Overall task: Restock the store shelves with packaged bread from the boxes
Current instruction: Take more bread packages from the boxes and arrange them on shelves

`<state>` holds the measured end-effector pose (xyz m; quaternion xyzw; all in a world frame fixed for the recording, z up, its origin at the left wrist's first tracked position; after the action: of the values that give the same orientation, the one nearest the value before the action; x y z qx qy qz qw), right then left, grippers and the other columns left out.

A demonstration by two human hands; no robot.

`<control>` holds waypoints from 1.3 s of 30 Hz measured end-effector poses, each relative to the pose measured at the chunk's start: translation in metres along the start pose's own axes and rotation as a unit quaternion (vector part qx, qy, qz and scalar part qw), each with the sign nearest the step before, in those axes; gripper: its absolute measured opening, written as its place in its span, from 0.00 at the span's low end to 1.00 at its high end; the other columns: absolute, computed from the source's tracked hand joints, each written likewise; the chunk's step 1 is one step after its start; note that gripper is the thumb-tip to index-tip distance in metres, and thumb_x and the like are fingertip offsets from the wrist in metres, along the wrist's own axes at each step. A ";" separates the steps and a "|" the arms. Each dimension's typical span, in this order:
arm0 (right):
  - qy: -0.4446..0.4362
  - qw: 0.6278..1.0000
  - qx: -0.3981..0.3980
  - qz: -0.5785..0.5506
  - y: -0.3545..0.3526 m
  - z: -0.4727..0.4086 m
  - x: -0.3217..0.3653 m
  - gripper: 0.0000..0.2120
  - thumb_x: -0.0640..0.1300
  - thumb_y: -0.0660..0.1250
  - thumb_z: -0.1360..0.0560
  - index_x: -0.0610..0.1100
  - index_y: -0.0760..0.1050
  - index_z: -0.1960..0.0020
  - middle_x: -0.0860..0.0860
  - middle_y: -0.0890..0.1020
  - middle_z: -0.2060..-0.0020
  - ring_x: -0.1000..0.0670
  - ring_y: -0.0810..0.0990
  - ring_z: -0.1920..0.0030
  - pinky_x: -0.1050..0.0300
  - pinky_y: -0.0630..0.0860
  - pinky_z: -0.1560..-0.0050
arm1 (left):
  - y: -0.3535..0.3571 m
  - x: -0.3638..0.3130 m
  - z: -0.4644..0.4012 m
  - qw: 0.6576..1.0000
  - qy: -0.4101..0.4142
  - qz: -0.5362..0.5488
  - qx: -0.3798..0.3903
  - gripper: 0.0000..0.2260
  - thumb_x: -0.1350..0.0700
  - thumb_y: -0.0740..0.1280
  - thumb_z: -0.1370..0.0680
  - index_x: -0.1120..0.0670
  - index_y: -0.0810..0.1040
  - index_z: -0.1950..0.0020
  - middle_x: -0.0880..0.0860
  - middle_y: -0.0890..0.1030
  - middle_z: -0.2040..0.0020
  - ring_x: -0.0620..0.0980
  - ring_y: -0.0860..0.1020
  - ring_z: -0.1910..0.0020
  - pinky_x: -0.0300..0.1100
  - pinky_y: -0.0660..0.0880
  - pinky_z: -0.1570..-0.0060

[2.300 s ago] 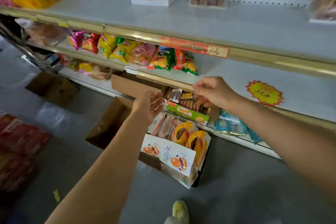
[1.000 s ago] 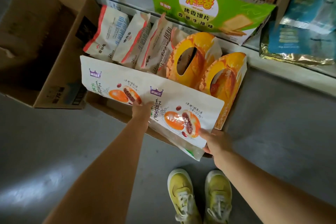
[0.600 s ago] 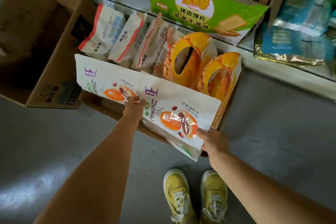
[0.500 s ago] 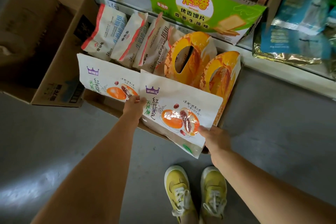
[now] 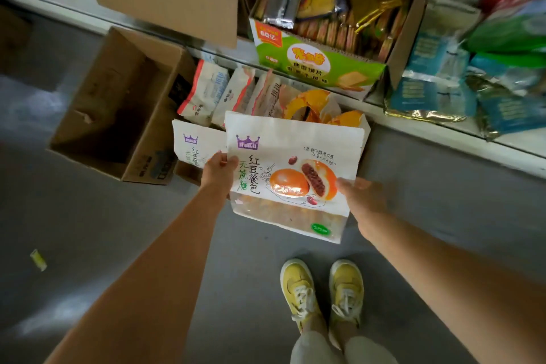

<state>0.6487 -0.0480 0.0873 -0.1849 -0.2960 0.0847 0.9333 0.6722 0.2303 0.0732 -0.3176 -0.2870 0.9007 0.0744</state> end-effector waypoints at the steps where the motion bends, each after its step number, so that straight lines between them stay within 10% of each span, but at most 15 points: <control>1: -0.012 1.000 0.004 -0.005 -0.009 0.007 0.011 0.09 0.48 0.67 0.22 0.42 0.77 0.48 0.47 0.81 0.54 0.50 0.78 0.57 0.56 0.76 0.56 | -0.010 -0.006 0.011 1.000 -0.004 0.017 -0.002 0.13 0.52 0.62 0.18 0.56 0.75 0.37 0.56 0.79 0.42 0.56 0.77 0.47 0.46 0.78 0.54; 6: -0.116 0.993 -0.006 -0.012 -0.056 0.068 0.088 0.10 0.45 0.68 0.23 0.42 0.82 0.46 0.46 0.84 0.52 0.46 0.82 0.55 0.51 0.81 0.55 | -0.059 -0.051 0.073 0.994 -0.019 0.104 0.002 0.09 0.53 0.64 0.18 0.56 0.75 0.41 0.56 0.82 0.47 0.56 0.81 0.52 0.45 0.78 0.63; 12: -0.228 0.973 0.000 -0.032 -0.126 0.154 0.168 0.05 0.50 0.72 0.27 0.51 0.79 0.54 0.52 0.77 0.50 0.49 0.79 0.49 0.50 0.79 0.46 | -0.114 -0.114 0.155 0.976 -0.006 0.215 -0.014 0.07 0.54 0.69 0.21 0.57 0.78 0.46 0.56 0.84 0.48 0.58 0.83 0.49 0.56 0.78 0.42; 19: -0.305 0.950 0.022 -0.066 -0.199 0.264 0.232 0.11 0.42 0.71 0.25 0.54 0.77 0.63 0.56 0.82 0.67 0.56 0.79 0.66 0.59 0.78 0.58 | -0.183 -0.189 0.230 0.969 0.070 0.238 0.003 0.07 0.51 0.72 0.23 0.54 0.81 0.51 0.55 0.85 0.50 0.58 0.83 0.49 0.57 0.80 0.44; 24: -0.360 0.923 -0.026 -0.132 -0.245 0.334 0.267 0.04 0.40 0.71 0.26 0.41 0.82 0.59 0.43 0.84 0.67 0.51 0.78 0.68 0.61 0.73 0.65 | -0.228 -0.251 0.291 0.951 0.135 0.275 0.031 0.10 0.52 0.75 0.26 0.57 0.81 0.52 0.57 0.85 0.51 0.60 0.84 0.50 0.59 0.80 0.45; 31: -0.464 0.853 -0.083 -0.222 -0.303 0.423 0.323 0.22 0.46 0.72 0.28 0.25 0.74 0.52 0.28 0.80 0.57 0.49 0.72 0.62 0.54 0.68 0.57 | -0.271 -0.331 0.364 0.912 0.228 0.334 0.077 0.07 0.54 0.74 0.25 0.55 0.80 0.53 0.55 0.84 0.55 0.54 0.82 0.57 0.51 0.81 0.53; 39: -0.480 0.810 -0.157 -0.297 -0.352 0.507 0.361 0.15 0.44 0.72 0.25 0.30 0.77 0.53 0.29 0.79 0.50 0.41 0.80 0.48 0.39 0.73 0.37 | -0.257 -0.347 0.403 0.864 0.257 0.343 0.264 0.27 0.27 0.61 0.31 0.39 0.79 0.39 0.48 0.80 0.40 0.59 0.77 0.39 0.65 0.73 0.41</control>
<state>0.6630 -0.1251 0.7981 -0.1677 -0.7563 -0.1658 0.6102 0.6852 0.1432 0.6572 -0.5848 0.1183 0.7977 -0.0870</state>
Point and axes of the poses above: each hand's wrist, its own z-axis away from the middle knuckle, its own y-axis out of the palm, x = y × z, the point moved 3 cm from there along -z, towards the middle knuckle
